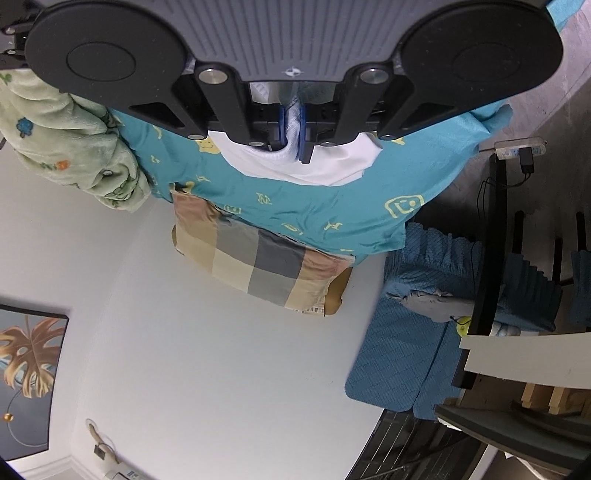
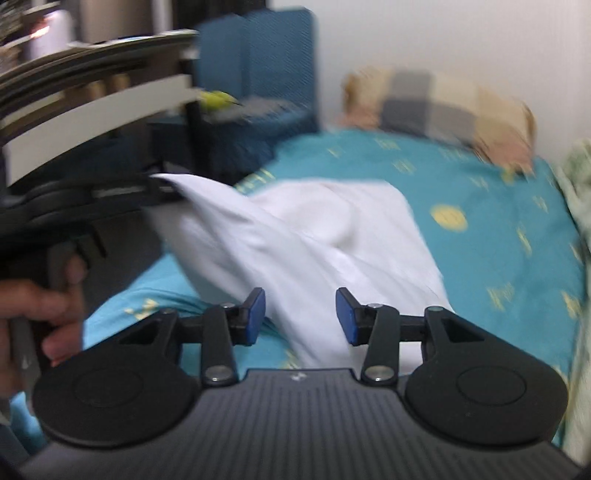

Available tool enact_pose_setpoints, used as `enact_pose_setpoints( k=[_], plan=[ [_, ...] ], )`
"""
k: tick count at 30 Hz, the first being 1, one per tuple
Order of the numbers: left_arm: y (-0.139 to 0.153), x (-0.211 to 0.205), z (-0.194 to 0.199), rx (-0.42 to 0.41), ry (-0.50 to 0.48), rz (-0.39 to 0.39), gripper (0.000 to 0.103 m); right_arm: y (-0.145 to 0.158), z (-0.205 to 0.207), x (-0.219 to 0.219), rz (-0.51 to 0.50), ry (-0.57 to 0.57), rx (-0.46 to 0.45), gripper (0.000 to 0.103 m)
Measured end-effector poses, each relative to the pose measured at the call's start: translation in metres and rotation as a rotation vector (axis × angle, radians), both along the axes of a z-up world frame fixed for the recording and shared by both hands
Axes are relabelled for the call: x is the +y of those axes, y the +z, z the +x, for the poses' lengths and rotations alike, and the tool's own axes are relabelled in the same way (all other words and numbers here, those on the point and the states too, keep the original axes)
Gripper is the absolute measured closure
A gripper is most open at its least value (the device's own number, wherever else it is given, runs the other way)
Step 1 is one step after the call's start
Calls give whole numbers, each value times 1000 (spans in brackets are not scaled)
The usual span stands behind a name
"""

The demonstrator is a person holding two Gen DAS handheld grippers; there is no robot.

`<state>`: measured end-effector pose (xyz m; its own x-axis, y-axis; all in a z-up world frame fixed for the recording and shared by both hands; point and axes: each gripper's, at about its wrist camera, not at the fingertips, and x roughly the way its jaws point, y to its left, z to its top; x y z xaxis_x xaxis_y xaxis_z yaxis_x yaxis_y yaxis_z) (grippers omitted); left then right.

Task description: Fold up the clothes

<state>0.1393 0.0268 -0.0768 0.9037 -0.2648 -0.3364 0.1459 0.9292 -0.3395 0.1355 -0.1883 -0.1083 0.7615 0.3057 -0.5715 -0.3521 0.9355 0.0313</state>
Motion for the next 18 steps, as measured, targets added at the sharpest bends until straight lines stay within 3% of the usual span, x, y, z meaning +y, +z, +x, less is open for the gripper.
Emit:
enact_pose_setpoints(
  k=[2,10,12,14,18],
  plan=[
    [0,0,-1,-2,2,2,95,-6,-1,12,-28,36,-30,47],
    [-5,0,-2,20,31,28,95,-51,10,27,-255,-6,37,48],
    [-8,-1,-2,33,35,37,95,-55,13,21,-285,-41,62,53],
    [-9,-4,-3,37,34,55,95,-48,16,8,-245,-104,79,78],
    [-9,-6,-2,39,11,61,94,-15,16,-44,54,-241,90,87]
  ],
)
